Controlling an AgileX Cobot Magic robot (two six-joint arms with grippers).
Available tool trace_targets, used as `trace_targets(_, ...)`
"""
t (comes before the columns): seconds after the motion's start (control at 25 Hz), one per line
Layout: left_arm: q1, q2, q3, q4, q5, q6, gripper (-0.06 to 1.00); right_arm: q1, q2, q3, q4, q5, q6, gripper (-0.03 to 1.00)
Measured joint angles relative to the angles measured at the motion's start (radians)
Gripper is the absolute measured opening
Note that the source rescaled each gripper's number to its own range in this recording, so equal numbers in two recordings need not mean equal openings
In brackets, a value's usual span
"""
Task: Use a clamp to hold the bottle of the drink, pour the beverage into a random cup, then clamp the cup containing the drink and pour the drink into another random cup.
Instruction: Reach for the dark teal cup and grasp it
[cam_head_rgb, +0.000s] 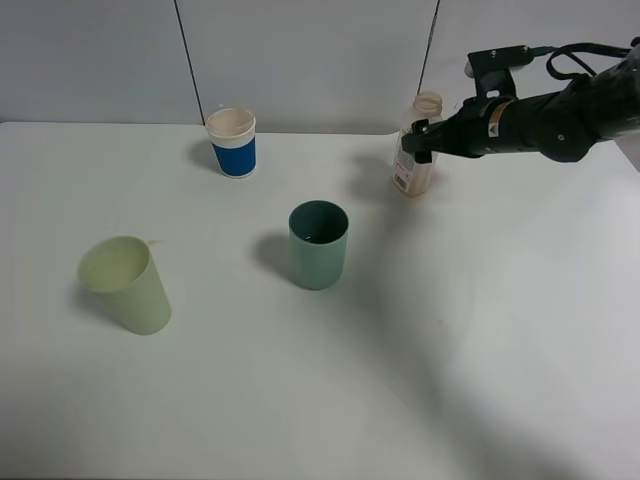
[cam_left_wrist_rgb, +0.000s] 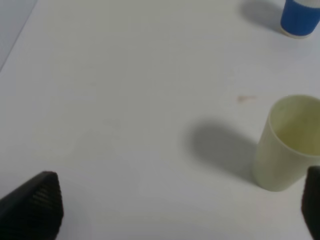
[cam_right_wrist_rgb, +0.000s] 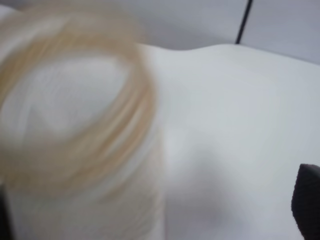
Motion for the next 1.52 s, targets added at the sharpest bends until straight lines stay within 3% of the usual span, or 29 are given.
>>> trace_targets(1.0, 0.0, 0.0, 0.0, -0.001, 0.0, 0.0, 0.88, 0.037, -0.308, 0.0, -0.011, 0.222, 0.075, 1.0)
trace_targets(1.32, 0.0, 0.0, 0.0, -0.001, 0.0, 0.0, 0.88, 0.037, -0.489, 0.0, -0.011, 0.376, 0.07, 1.0)
trace_targets(1.52, 0.0, 0.0, 0.0, -0.001, 0.0, 0.0, 0.88, 0.037, -0.629, 0.0, 0.054, 0.549, -0.042, 1.0)
